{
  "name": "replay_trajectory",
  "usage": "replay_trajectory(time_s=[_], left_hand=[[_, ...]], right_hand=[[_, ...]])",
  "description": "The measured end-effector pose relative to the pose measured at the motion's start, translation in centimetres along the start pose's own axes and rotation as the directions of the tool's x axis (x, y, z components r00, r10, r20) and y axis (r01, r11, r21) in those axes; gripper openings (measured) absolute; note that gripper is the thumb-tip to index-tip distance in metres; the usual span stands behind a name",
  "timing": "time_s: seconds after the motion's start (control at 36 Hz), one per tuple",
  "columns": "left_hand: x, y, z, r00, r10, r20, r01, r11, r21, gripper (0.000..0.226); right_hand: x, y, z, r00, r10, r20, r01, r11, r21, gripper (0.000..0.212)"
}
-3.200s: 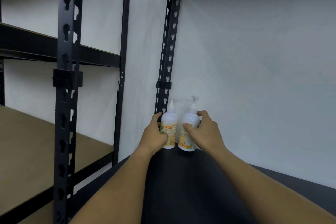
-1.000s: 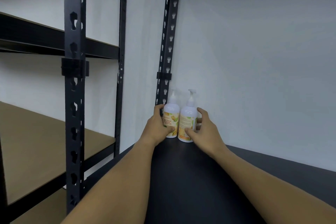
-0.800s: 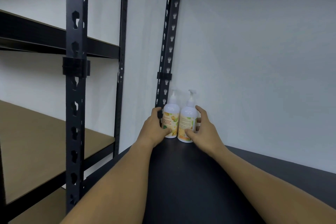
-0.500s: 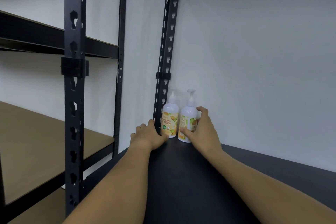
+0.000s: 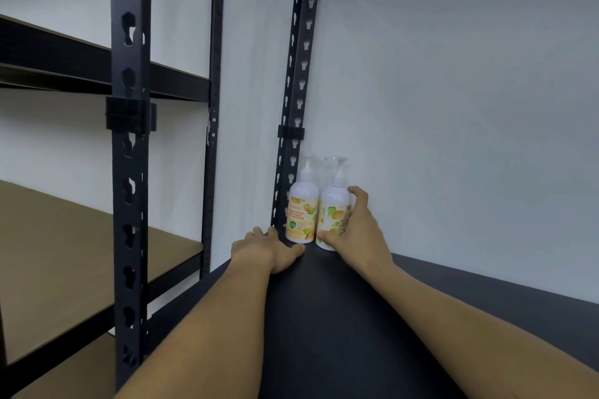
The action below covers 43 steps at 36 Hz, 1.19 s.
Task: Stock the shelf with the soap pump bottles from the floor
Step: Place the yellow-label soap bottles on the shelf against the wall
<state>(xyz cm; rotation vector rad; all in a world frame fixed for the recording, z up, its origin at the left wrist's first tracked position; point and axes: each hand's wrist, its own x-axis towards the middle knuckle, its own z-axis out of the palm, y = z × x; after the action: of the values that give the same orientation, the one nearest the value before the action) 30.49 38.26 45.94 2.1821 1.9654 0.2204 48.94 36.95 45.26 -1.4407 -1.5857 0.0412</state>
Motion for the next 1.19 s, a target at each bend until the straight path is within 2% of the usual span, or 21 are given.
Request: replay_trajectory(time_s=[0.08, 0.17, 0.25, 0.44, 0.56, 0.64, 0.81, 0.97, 1.19], left_hand=[[0.0, 0.1, -0.1, 1.000, 0.000, 0.003, 0.000, 1.000, 0.006, 0.088], [0.1, 0.0, 0.0, 1.000, -0.006, 0.014, 0.006, 1.000, 0.016, 0.089], [0.1, 0.0, 0.0, 1.000, -0.008, 0.016, 0.007, 1.000, 0.018, 0.089], [0.2, 0.0, 0.0, 1.000, -0.001, 0.014, 0.001, 1.000, 0.020, 0.089], [0.3, 0.0, 0.2, 1.000, 0.005, 0.002, -0.005, 1.000, 0.014, 0.089], [0.4, -0.1, 0.3, 1.000, 0.011, -0.015, -0.012, 1.000, -0.010, 0.089], [0.8, -0.3, 0.3, 0.991, 0.046, -0.123, -0.062, 0.989, -0.135, 0.077], [0.9, 0.1, -0.2, 0.936, 0.069, -0.346, -0.193, 0.921, -0.338, 0.058], [1.1, 0.3, -0.4, 0.920, 0.118, -0.374, -0.302, 0.822, -0.483, 0.063]], right_hand=[[-0.1, 0.1, 0.2, 1.000, 0.009, 0.006, -0.009, 1.000, -0.001, 0.107], [-0.1, 0.3, 0.3, 0.998, 0.003, 0.062, -0.008, 0.997, 0.079, 0.111], [-0.1, 0.4, 0.0, 0.993, -0.035, 0.110, 0.026, 0.996, 0.083, 0.106], [0.1, 0.3, 0.1, 0.999, -0.040, 0.015, 0.040, 0.999, -0.021, 0.099], [0.1, 0.5, 0.2, 0.999, -0.014, 0.042, 0.013, 1.000, 0.019, 0.109], [0.0, 0.3, 0.2, 0.997, -0.029, 0.068, 0.025, 0.998, 0.050, 0.109], [0.0, 0.4, 0.0, 0.997, -0.059, 0.048, 0.058, 0.998, 0.012, 0.099], [0.2, 0.6, 0.2, 0.998, -0.060, 0.021, 0.061, 0.998, -0.009, 0.102], [0.1, 0.5, 0.3, 0.999, -0.048, 0.011, 0.048, 0.999, -0.015, 0.104]])
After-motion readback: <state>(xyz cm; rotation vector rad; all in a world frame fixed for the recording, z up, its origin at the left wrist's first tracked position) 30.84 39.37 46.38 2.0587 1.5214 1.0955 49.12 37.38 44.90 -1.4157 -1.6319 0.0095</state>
